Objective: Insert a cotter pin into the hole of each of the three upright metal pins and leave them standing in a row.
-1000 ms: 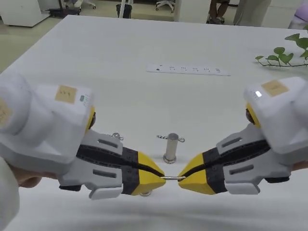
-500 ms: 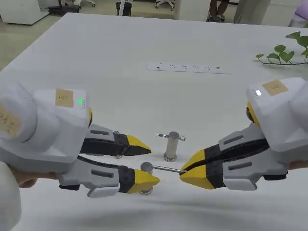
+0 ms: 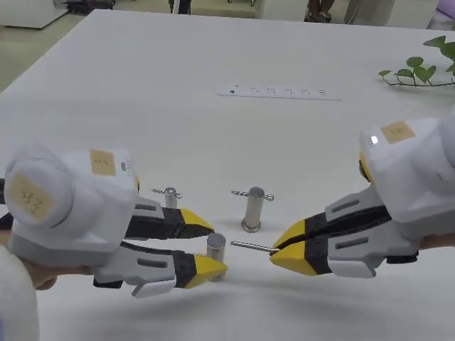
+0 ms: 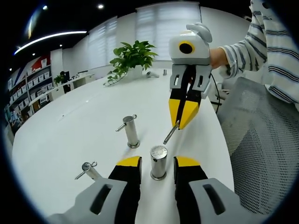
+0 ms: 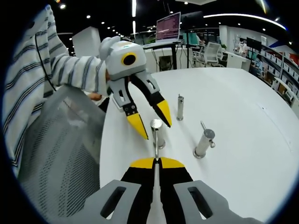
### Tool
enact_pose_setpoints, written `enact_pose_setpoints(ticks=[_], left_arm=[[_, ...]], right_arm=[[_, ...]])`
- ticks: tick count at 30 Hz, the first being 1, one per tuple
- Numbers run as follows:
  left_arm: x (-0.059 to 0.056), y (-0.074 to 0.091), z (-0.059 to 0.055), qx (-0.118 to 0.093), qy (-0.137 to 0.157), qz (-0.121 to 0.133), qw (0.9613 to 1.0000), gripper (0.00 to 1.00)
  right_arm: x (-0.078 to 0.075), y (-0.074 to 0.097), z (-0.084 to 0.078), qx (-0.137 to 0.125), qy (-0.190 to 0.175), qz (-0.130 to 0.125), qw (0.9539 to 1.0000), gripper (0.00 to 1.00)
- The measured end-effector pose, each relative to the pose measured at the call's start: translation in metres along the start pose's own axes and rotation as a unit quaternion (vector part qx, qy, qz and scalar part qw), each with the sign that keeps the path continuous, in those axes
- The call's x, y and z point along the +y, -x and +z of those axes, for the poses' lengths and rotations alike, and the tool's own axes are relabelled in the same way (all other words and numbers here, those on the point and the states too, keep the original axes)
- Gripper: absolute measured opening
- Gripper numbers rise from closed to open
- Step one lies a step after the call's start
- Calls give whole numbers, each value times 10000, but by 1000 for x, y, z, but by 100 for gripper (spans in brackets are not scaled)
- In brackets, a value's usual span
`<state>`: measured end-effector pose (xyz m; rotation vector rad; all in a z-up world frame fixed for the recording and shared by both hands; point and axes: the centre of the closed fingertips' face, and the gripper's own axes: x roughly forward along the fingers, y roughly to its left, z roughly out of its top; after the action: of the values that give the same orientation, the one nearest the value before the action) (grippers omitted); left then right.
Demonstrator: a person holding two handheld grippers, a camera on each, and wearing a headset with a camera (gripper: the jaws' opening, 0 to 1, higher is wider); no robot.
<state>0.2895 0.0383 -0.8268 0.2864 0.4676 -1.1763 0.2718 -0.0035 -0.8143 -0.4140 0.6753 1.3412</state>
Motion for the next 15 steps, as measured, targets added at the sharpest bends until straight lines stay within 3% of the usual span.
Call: enact_pose_setpoints(ticks=[7,15], left_arm=[[-1,-8,-14,87,167,2,9998,24],[4,-12,-18,41,299,110,9995,21]], right_arm=[[0,-3,-1,0,-23,19,10000,4],[2,-4,0,-2,-56,31,10000,4]])
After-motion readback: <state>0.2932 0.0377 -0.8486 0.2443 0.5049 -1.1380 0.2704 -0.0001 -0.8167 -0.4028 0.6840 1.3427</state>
